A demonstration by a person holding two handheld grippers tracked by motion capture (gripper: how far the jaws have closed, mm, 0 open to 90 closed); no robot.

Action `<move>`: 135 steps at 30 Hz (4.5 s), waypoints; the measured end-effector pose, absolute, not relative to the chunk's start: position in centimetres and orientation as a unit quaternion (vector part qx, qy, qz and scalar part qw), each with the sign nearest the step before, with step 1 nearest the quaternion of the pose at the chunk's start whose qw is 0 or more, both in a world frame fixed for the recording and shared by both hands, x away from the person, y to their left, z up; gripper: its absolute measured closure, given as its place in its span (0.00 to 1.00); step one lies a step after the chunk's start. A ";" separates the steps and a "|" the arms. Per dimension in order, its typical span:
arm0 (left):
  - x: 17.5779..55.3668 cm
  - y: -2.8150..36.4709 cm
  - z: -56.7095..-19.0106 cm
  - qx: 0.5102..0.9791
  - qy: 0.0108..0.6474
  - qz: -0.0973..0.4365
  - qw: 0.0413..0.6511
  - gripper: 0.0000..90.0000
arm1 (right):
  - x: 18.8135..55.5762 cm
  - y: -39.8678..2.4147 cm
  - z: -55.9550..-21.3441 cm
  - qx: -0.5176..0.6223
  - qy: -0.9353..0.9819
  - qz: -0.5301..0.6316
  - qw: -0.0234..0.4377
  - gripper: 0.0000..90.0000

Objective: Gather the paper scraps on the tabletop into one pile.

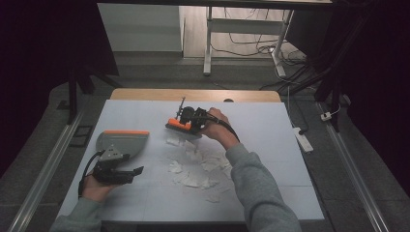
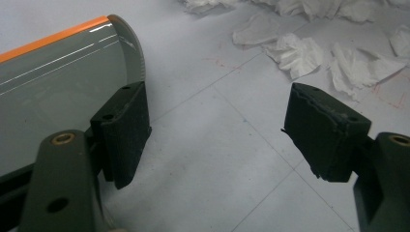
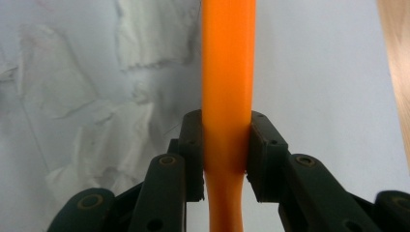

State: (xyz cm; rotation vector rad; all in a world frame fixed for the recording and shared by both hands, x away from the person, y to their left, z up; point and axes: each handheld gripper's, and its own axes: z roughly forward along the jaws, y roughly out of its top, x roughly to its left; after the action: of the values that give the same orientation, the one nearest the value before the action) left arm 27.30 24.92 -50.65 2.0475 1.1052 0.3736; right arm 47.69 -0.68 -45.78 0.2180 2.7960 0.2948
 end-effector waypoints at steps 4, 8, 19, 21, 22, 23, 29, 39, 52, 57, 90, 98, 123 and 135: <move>27.3 24.9 -50.6 0.804 0.432 0.147 0.381 0.28 | 46.8 -0.1 -46.0 0.053 0.983 0.081 0.158 0.79; 27.3 24.9 -50.6 0.804 0.432 0.147 0.381 0.28 | 45.9 -0.5 -45.9 0.029 0.986 0.067 0.149 0.79; 27.3 24.8 -50.6 0.805 0.432 0.148 0.379 0.28 | 42.9 -3.7 -45.2 -0.006 0.990 0.082 0.111 0.79; 27.3 24.8 -50.6 0.805 0.432 0.148 0.378 0.28 | 42.3 -4.4 -45.1 -0.013 0.990 0.088 0.106 0.79; 27.3 24.8 -50.7 0.805 0.432 0.148 0.378 0.28 | 42.1 -4.7 -45.0 -0.017 0.991 0.088 0.104 0.79; 27.3 24.8 -50.7 0.805 0.432 0.148 0.377 0.28 | 41.8 -5.0 -45.0 -0.017 0.991 0.090 0.102 0.79; 27.3 24.6 -50.7 0.806 0.433 0.148 0.375 0.28 | 40.8 -6.3 -44.8 -0.011 0.990 0.106 0.090 0.79; 27.3 24.7 -50.7 0.806 0.434 0.148 0.374 0.28 | 41.7 -8.2 -43.6 0.056 0.977 0.184 0.091 0.78; 27.3 24.9 -50.7 0.802 0.437 0.150 0.378 0.28 | 41.8 -10.7 -41.4 0.176 0.933 0.297 0.098 0.78; 27.2 25.1 -50.6 0.799 0.441 0.152 0.380 0.28 | 40.4 -9.4 -41.1 0.206 0.920 0.330 0.053 0.78; 27.1 26.0 -50.5 0.794 0.448 0.158 0.380 0.28 | 39.7 -9.1 -46.2 0.349 0.891 0.291 -0.011 0.78; 27.1 26.2 -50.5 0.791 0.451 0.158 0.381 0.29 | 37.8 -8.5 -42.4 0.295 0.890 0.347 -0.006 0.78; 27.1 26.4 -50.6 0.790 0.454 0.159 0.380 0.29 | 34.5 -4.9 -46.1 0.223 0.953 0.199 -0.058 0.78; 27.2 26.3 -50.7 0.791 0.455 0.158 0.377 0.29 | 36.2 -11.1 -42.8 0.273 0.927 0.257 -0.017 0.78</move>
State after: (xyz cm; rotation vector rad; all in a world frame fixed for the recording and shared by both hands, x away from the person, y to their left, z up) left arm 27.19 26.28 -50.66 2.0233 1.1633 0.4042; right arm 36.24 -11.09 -42.85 0.8677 2.9432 0.8154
